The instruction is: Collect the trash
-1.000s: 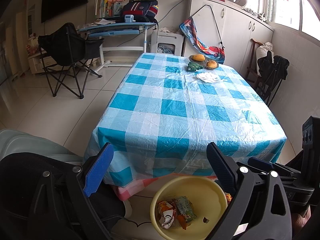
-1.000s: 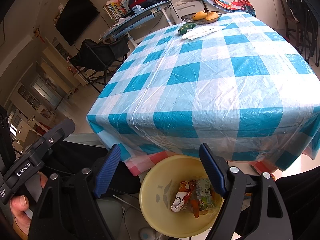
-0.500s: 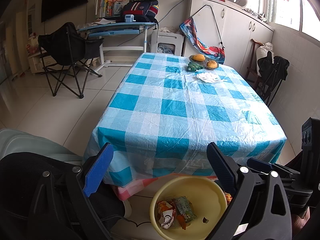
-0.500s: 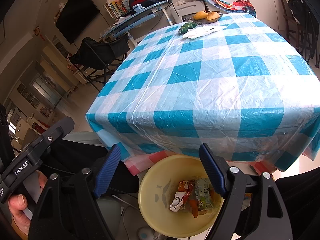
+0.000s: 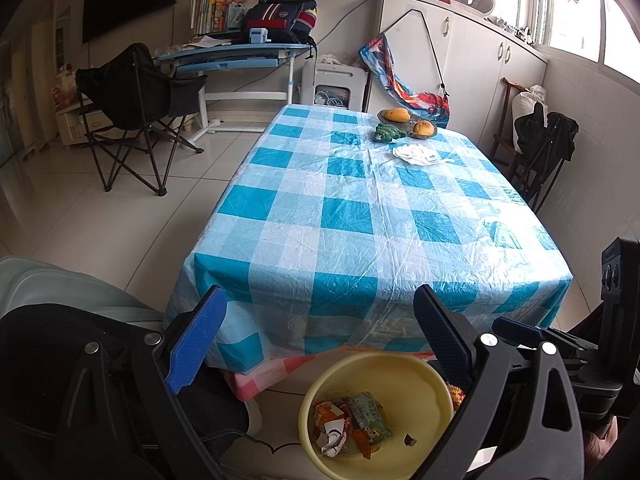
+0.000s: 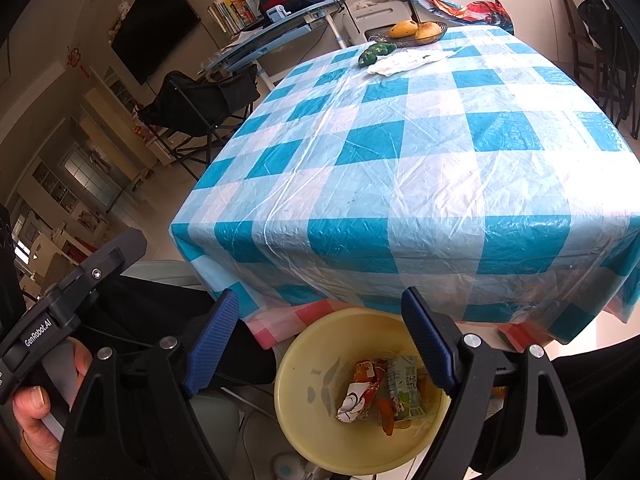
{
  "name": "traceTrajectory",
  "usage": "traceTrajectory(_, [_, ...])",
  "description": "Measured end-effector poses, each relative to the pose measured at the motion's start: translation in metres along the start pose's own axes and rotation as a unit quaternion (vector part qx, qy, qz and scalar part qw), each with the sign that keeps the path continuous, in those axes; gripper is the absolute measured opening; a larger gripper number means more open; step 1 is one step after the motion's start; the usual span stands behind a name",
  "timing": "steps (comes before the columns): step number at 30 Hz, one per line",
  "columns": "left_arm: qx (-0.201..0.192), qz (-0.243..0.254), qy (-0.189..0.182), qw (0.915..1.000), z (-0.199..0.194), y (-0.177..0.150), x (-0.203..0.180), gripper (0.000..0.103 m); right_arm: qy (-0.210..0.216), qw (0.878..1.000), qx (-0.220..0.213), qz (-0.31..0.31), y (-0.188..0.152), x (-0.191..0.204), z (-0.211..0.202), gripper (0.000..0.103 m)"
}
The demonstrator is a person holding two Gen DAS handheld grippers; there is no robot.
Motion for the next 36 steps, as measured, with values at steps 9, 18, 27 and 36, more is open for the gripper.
traceTrajectory(9, [0.0, -0.001, 0.0, 1.0, -0.0001, 0.0002, 0.0004, 0.091, -0.002, 1.0, 0.003, -0.003, -0.0019, -0.0031, -0.0005, 0.08])
traceTrajectory(18, [0.0, -0.002, 0.0, 1.0, 0.0002, 0.0006, 0.0009, 0.091, -0.003, 1.0, 0.003, -0.005, -0.0024, 0.0009, 0.0002, 0.08])
traceTrajectory(27, [-0.002, -0.012, 0.0, 0.9999, 0.0019, 0.0021, 0.0032, 0.091, -0.004, 1.0, 0.002, -0.003, -0.0028, 0.0012, 0.0001, 0.08])
traceTrajectory(36, [-0.001, -0.017, -0.001, 0.9999, 0.0034, 0.0022, 0.0035, 0.091, -0.008, 1.0, 0.004, -0.009, -0.003, 0.0048, 0.002, 0.08])
Point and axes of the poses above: each gripper's, at about its wrist camera, not at the fingertips, and z roughly the way its jaws point, x to its left, y to its top, the point moved 6 cm from there along z, roughly the way its jaws point, and after that the axes turned 6 degrees about -y, right-handed, at the moved point
